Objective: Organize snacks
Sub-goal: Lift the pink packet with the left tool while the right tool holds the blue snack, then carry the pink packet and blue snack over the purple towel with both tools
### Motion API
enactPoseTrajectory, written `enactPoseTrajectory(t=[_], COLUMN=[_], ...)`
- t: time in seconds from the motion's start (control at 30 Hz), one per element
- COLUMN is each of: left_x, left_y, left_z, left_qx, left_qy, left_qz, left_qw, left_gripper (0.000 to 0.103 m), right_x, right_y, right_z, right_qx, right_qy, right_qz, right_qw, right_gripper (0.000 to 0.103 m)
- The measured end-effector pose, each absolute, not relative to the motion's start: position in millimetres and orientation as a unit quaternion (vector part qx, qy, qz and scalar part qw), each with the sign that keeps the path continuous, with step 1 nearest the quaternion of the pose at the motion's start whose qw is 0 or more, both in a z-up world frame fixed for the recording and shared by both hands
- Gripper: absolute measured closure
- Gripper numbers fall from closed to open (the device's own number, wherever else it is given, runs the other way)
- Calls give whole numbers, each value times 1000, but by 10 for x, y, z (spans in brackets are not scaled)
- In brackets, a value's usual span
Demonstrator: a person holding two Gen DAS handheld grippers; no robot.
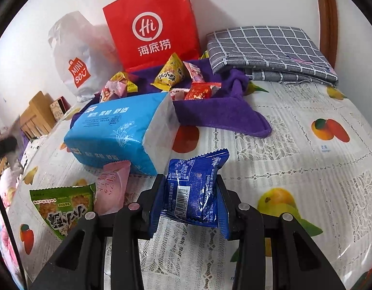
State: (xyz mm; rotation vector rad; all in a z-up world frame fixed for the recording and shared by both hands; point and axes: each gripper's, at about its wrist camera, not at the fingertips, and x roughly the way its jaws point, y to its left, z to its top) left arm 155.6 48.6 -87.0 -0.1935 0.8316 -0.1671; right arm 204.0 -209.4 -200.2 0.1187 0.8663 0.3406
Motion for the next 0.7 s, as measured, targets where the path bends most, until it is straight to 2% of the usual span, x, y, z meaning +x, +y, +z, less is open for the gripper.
enactPoseTrajectory(t=[0.27, 0.43, 0.7], left_x=[1654, 1741, 1915], left_y=[457, 485, 509], left_z=[-633, -533, -292], left_qx=[-90, -98, -105], left_qy=[390, 388, 374], left_qz=[-89, -87, -75], left_qw=[912, 912, 918], left_gripper=[55, 55, 55], right_x=[1861, 1834, 2012], right_y=[-2031, -2100, -1909], right_z=[-1730, -1250, -550], right_qx=[38, 75, 17], right_qy=[376, 350, 318], right_qz=[186, 214, 181], right_qw=[907, 909, 931], right_gripper=[64, 64, 64])
